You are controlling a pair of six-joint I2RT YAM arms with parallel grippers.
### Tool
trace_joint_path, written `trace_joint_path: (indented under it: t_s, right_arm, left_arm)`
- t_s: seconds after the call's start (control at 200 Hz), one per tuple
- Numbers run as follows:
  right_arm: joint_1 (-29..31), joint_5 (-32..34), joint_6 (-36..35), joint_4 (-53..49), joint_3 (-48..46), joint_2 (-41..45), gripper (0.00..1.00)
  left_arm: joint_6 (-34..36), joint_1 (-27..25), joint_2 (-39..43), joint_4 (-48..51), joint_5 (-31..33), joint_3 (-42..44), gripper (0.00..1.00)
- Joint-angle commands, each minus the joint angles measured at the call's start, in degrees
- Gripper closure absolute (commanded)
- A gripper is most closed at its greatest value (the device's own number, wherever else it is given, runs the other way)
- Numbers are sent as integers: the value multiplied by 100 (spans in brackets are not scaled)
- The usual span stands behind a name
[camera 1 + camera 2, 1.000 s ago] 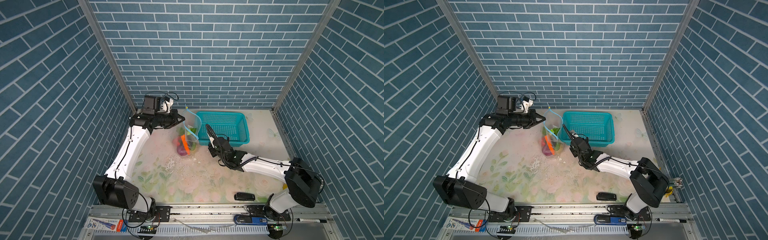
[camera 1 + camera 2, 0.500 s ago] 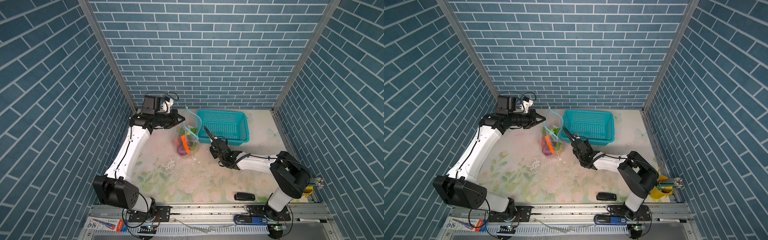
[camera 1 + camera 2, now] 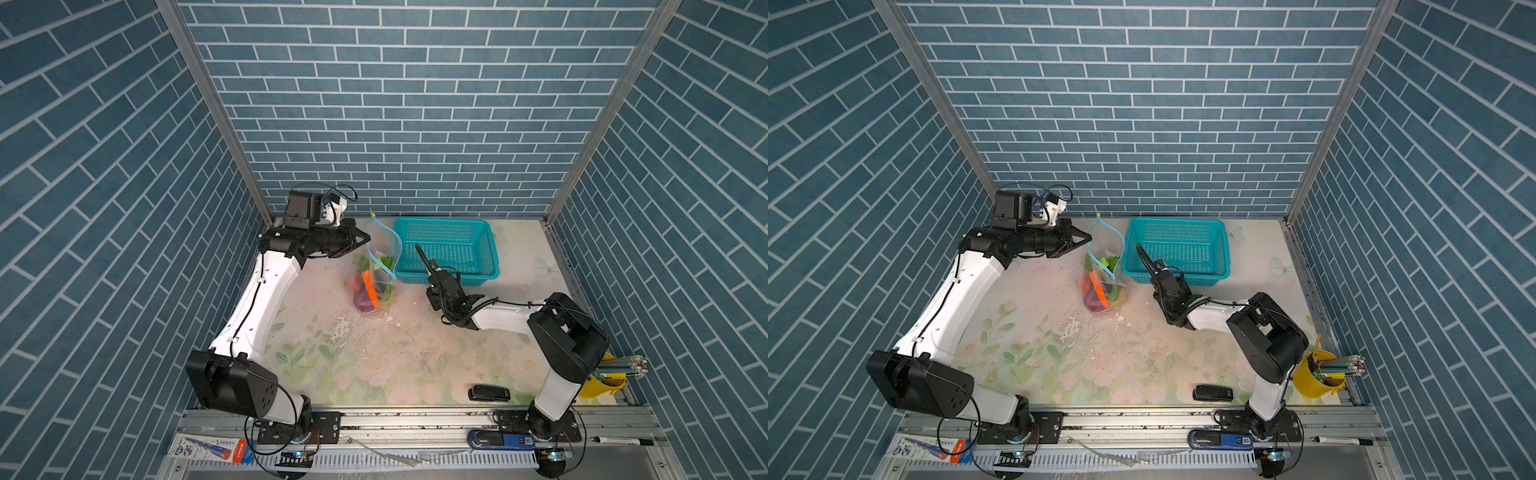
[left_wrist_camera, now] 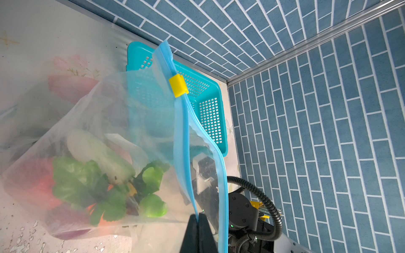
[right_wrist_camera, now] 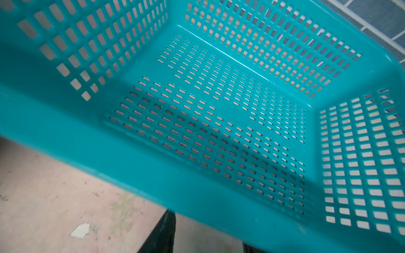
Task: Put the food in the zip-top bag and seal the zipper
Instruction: 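Move the open right gripper beside the bag near the basket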
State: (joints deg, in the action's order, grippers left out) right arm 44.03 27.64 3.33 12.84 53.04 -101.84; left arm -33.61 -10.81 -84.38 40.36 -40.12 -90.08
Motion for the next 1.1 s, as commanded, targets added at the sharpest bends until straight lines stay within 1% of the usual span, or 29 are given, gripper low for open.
trace_joint_path:
  t_s: [0.0, 0.57, 1.095]
  right_arm:
    - [-94, -40, -330, 263, 410, -170, 51]
    - [-478, -30, -779, 455, 1099, -761, 51]
    - [-655, -68, -884, 425, 1442, -1008, 51]
  left_arm:
    - [91, -35, -39, 15, -49, -172, 100]
    - [85, -35, -17, 0, -40, -157, 100]
    - [84, -35, -35, -17, -32, -132, 100]
